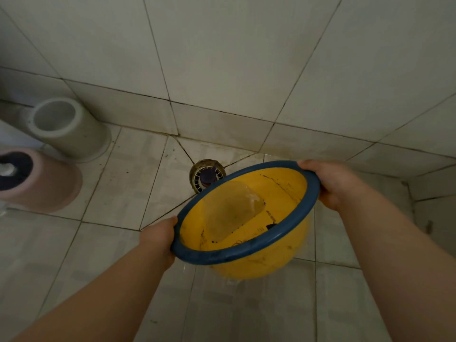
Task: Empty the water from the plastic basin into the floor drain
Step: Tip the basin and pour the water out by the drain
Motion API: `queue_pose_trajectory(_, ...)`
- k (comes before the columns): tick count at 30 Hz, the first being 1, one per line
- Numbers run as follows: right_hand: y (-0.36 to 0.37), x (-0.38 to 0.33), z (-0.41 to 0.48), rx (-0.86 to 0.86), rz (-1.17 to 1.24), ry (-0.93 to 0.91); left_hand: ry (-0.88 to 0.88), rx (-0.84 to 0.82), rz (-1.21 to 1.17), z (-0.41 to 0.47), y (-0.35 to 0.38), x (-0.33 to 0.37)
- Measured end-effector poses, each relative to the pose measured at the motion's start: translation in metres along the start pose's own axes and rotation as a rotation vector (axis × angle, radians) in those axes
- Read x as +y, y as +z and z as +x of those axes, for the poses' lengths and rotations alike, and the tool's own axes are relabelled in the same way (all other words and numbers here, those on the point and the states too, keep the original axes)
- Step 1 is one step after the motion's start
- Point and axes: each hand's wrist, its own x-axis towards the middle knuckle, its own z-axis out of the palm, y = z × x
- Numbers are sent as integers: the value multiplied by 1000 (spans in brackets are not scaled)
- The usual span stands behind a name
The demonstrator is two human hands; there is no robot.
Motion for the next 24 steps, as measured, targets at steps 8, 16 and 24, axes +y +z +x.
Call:
queue_pose_trajectory(8, 1, -3, -1, 9, -18, -5, 26, 28, 35, -1, 2, -2)
queue_pose_trajectory(16, 1, -4, 0, 11, -7, -15, 9, 8, 45, 0, 1, 0)
queue_pose_trajectory(24, 2, -6, 0, 5, -21, -19, -52, -72, 40, -2, 7, -1)
